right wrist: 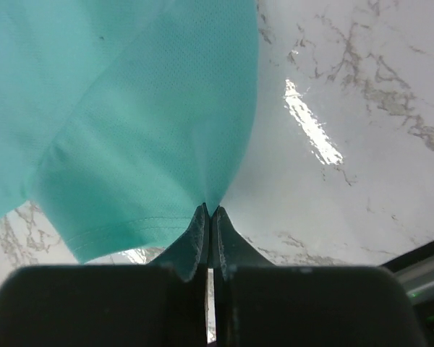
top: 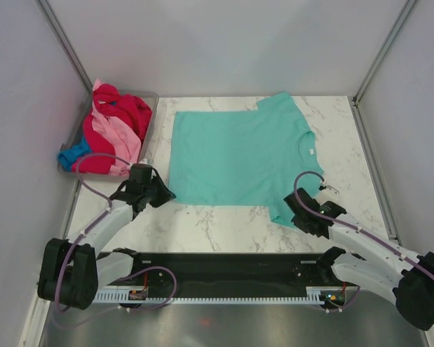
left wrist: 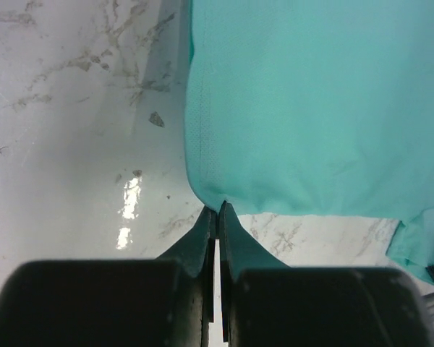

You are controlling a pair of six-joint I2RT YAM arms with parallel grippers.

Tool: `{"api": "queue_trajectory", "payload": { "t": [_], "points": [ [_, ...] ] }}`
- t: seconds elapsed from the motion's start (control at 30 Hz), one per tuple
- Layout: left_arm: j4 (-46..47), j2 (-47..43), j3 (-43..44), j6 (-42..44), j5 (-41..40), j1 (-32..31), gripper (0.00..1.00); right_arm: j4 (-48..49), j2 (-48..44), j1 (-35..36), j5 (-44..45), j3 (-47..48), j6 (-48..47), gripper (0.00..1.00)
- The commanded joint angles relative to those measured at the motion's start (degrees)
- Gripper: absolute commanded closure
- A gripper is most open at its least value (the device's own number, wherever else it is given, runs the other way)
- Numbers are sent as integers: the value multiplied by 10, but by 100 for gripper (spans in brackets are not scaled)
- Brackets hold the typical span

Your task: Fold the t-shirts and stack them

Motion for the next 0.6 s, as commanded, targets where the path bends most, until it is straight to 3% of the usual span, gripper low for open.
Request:
{"api": "queue_trajectory", "payload": {
  "t": [0.0,0.3,0.57],
  "points": [
    [-44,-48,39,-1,30,1,98,-71,-27,2,45,64,0,100],
    [-137,-64,97,10,55,2,98,-110,-55,2,106,174,-57,100],
    [-189,32,233,46,37,4,98,-78,86,-19,158,337,-170,100]
  ]
}}
